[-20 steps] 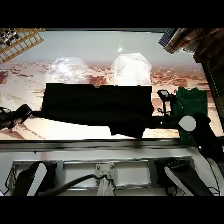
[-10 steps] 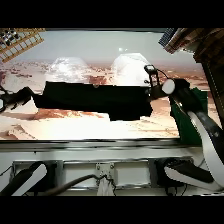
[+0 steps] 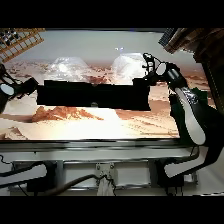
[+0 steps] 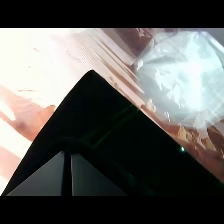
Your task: Fold the clothes and pants, and hang the long-sleeved shirts on hangers.
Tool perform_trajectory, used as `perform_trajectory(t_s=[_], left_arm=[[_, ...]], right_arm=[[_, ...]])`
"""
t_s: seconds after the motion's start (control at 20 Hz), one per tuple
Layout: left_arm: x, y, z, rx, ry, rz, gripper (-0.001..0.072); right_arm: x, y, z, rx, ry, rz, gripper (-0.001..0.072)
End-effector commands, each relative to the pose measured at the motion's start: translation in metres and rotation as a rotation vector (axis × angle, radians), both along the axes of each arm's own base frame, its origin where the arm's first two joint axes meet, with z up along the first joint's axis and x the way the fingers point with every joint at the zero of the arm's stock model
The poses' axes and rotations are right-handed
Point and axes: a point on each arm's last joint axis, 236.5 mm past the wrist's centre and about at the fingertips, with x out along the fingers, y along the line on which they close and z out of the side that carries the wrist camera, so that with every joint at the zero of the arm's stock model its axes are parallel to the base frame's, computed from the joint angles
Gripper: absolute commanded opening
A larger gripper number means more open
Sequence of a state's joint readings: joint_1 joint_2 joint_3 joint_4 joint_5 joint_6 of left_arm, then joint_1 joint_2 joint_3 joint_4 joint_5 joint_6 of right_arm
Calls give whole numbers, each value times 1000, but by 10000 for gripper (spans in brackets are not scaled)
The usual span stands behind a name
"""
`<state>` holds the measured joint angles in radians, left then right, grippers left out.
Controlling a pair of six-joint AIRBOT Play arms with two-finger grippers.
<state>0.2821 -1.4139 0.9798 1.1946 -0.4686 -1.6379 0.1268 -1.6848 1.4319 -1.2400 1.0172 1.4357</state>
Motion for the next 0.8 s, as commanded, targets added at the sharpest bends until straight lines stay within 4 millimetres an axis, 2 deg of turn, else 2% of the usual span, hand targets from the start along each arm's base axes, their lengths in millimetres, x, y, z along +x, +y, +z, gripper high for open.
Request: perform_trajectory(t_s=[0.0, 0.05, 0.1, 0.15, 0.2, 0.3, 0.4, 0.5, 0.55, 0.65, 0.75], left_arm=[[19, -6, -23, -65, -20, 56, 3], [19, -8, -26, -87, -16, 68, 10], [18, -10, -27, -101, -10, 70, 151], [15, -11, -26, -106, -1, 63, 413], [12, -10, -23, -105, 7, 52, 540], [2, 2, -11, -66, 16, 20, 544], [-10, 23, 6, -44, 12, 39, 543], [-21, 32, 24, -54, 4, 57, 538], [-25, 29, 31, -59, 5, 48, 529], [-30, 8, 40, -89, 17, 6, 530], [-31, -26, 42, -132, 36, -61, 529]], right_arm=[[17, 1, -20, 12, -5, -21, 161], [19, -1, -21, 11, -6, -34, 411], [19, -4, -19, 10, -5, -53, 538], [17, -8, -14, 9, 1, -68, 542], [14, -17, -7, -4, 7, -78, 541], [10, -53, 9, -67, 6, -135, 540], [4, -113, 23, -123, 0, -303, 523], [-13, -163, 25, -93, 6, -447, 522], [-24, -171, 18, -41, 29, -462, 524], [-43, -142, 10, 234, 77, -384, 555], [-46, -122, 12, 463, 86, -385, 594]])
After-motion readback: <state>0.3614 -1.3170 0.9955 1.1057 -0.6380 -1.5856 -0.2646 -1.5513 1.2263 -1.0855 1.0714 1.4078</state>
